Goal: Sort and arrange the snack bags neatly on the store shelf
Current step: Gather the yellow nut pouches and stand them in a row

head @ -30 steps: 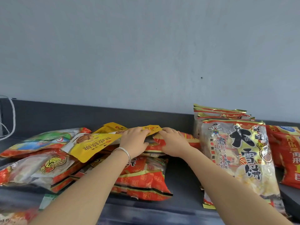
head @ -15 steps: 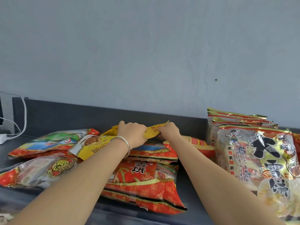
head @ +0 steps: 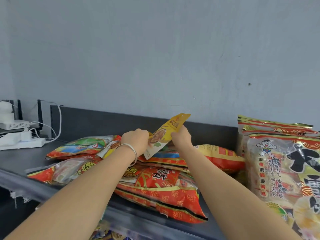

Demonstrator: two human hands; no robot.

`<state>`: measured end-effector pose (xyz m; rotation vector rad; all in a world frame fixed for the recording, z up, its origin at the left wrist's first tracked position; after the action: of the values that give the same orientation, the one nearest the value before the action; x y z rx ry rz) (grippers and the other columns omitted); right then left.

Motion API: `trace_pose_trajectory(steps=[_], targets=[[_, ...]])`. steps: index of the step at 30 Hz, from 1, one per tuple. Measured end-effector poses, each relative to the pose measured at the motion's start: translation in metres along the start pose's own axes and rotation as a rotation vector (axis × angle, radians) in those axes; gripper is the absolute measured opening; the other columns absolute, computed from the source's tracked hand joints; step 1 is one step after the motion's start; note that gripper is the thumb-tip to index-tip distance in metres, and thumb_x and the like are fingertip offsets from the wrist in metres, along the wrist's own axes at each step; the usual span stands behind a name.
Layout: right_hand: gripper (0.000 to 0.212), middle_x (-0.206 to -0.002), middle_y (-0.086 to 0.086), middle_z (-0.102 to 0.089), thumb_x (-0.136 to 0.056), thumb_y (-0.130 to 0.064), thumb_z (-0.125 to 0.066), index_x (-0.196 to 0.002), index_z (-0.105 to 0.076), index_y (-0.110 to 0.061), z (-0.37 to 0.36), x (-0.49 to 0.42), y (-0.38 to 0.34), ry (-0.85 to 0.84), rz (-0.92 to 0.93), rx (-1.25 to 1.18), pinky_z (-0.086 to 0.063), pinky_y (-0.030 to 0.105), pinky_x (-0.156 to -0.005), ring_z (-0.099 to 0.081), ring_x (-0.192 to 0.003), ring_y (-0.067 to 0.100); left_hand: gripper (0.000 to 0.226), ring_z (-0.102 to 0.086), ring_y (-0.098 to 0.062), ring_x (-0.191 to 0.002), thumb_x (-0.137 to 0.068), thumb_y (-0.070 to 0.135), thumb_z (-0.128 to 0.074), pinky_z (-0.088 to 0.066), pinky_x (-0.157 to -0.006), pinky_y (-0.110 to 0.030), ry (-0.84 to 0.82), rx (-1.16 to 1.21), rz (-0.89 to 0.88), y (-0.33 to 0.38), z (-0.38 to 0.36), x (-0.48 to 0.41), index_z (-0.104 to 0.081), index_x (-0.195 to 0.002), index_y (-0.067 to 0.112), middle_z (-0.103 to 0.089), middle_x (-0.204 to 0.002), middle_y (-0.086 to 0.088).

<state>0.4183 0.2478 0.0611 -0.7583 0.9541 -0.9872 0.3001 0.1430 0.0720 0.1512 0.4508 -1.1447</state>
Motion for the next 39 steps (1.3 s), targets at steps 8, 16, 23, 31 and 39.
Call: trace_pose_trajectory(steps=[8,16,23,31,39], targets=[[0.083,-0.072,0.009,-0.051,-0.093,-0.001,-0.034,-0.149,0.015,-0.038,0.039,0.015,-0.026,0.197,0.258,0.172,-0.038,0.031,-0.050,-0.048,-0.057,0.020,0.040,-0.053,-0.035,-0.077,-0.089,0.006,-0.037,-0.039,-0.061,-0.035,0.291,0.410,0.012,0.020,0.061,-0.012,-0.045,-0.126,0.018,-0.060,-0.101,-0.015],[0.035,-0.093,0.004,-0.066,-0.091,-0.005,-0.040,-0.103,-0.072,-0.011,0.061,0.017,0.012,-0.090,0.118,-0.106,-0.057,0.032,-0.069,-0.062,-0.077,0.023,0.018,-0.068,-0.038,-0.079,-0.088,0.001,-0.046,-0.058,-0.065,-0.047,0.070,1.345,0.237,0.050,0.042,-0.023,-0.063,-0.094,-0.004,-0.065,-0.089,-0.024],[0.035,-0.101,0.006,-0.074,-0.093,-0.043,-0.055,-0.099,-0.070,-0.012,0.081,0.020,0.038,-0.186,-0.019,-0.296,-0.056,0.036,-0.081,-0.069,-0.092,0.021,0.020,-0.062,-0.027,-0.092,-0.090,0.006,-0.050,-0.057,-0.063,-0.036,-0.087,1.660,0.256,0.084,0.027,-0.039,-0.055,-0.108,-0.002,-0.061,-0.106,-0.021],[0.025,-0.114,0.018,-0.065,-0.094,-0.013,-0.057,-0.114,-0.061,0.002,0.093,0.014,0.042,0.044,-0.124,-0.258,-0.052,0.050,-0.092,-0.064,-0.103,0.033,0.065,-0.044,-0.034,-0.123,-0.084,0.036,-0.060,-0.035,-0.101,-0.047,0.049,0.804,0.033,0.055,0.009,-0.051,-0.028,-0.140,0.029,-0.045,-0.138,-0.005],[0.030,-0.116,0.016,-0.065,-0.090,-0.018,-0.064,-0.117,-0.063,-0.003,0.104,0.027,0.043,0.289,-0.150,-0.268,-0.050,0.050,-0.095,-0.062,-0.106,0.033,0.014,-0.063,-0.028,-0.097,-0.085,0.026,-0.068,-0.048,-0.090,-0.038,-0.202,1.246,-0.074,0.046,-0.021,-0.036,-0.061,-0.083,0.014,-0.068,-0.096,-0.009]])
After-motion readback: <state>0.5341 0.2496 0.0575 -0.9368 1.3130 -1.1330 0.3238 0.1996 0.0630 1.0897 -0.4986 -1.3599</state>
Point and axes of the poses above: each hand's wrist, its own x-axis away from the middle knuckle, its own z-axis out of the back of the hand, y = z × x, the point moved 7 cm from there along -x, towards the middle knuckle
